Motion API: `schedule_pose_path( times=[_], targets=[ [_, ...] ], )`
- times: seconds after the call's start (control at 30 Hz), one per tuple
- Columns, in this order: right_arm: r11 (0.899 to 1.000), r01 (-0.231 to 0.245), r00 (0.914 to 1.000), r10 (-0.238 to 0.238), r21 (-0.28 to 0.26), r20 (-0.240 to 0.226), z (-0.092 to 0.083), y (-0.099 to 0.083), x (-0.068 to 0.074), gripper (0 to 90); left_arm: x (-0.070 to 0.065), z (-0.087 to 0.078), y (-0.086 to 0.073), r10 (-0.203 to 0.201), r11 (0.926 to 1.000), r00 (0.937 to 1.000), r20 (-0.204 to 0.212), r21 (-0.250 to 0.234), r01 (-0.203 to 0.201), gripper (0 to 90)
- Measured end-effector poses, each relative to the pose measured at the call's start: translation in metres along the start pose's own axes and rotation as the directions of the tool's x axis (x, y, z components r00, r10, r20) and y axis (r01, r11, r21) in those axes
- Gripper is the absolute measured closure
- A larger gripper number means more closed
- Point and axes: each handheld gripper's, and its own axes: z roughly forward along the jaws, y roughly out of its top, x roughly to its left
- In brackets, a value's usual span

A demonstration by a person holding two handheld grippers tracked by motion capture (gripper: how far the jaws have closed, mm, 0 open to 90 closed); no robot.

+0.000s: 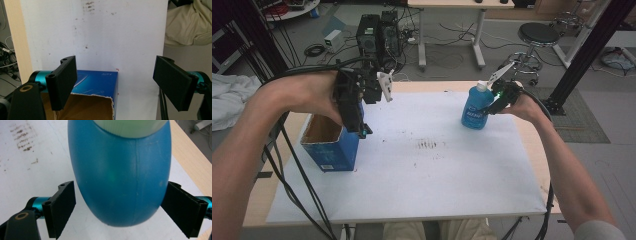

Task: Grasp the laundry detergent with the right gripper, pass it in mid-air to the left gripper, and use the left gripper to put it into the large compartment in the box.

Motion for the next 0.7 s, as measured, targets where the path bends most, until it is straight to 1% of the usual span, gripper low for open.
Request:
schedule_pose_path(
  times=[0.17,0.43,0.6,0.7],
  targets=[
    [0.999,-0.022,0.9996,0.022,-0.033,-0.016,0.004,-0.003,-0.001,13.1,0.001,0.000,0.000,0.003,1.0000,1.0000,0.001,0.002,-0.003,19.6],
    [0.998,-0.024,0.9994,0.023,-0.050,-0.025,0.012,-0.003,0.002,13.2,0.001,0.003,-0.003,-0.006,1.0000,1.0000,0.005,-0.003,0.006,19.6],
    [0.998,-0.020,0.9996,0.019,-0.060,-0.021,0.016,-0.004,0.003,13.4,0.001,0.004,-0.005,-0.010,0.9999,0.9999,0.004,-0.006,0.010,19.6],
    [0.998,-0.028,0.9995,0.026,-0.063,-0.020,0.018,-0.005,0.003,13.4,0.001,0.004,-0.006,-0.010,0.9999,0.9999,0.006,-0.005,0.010,19.6]
  ],
)
